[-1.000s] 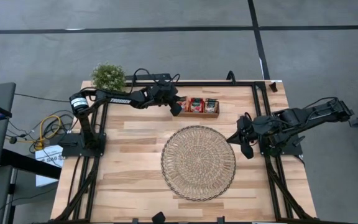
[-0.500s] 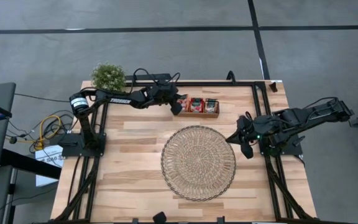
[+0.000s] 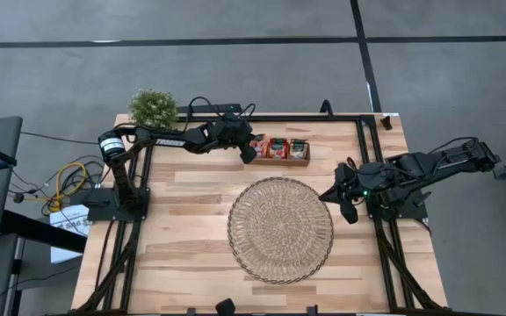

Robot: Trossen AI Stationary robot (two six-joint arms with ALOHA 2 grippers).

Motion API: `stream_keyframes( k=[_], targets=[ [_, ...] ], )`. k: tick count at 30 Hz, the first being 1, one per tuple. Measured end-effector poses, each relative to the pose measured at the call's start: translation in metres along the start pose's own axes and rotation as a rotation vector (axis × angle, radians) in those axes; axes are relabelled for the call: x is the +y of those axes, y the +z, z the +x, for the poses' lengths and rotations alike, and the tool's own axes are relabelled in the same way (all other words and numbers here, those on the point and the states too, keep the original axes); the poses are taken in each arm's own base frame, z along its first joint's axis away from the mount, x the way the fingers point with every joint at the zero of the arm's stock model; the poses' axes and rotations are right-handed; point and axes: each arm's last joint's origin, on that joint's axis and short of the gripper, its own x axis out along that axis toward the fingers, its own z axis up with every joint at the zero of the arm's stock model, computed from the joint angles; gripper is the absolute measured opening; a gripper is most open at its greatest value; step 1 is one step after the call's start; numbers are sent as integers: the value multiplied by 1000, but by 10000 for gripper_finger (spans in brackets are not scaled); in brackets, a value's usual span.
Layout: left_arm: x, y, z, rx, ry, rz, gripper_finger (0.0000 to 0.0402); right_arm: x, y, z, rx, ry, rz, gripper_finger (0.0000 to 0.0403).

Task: Pick & Place Tea
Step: Put the orange tea bag into the left section of the wooden organizer

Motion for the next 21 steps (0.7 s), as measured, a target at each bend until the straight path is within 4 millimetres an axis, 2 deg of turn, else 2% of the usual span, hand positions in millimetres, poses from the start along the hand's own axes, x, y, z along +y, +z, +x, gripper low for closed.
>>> stream_keyframes(
  k=[11, 21],
  targets=[
    [0, 0, 0, 2, 1, 8, 4, 0, 0, 0, 0, 0, 0, 3],
    [0, -3, 2, 19, 0, 51, 60, 0, 0, 0, -1, 1, 4, 3]
  ],
)
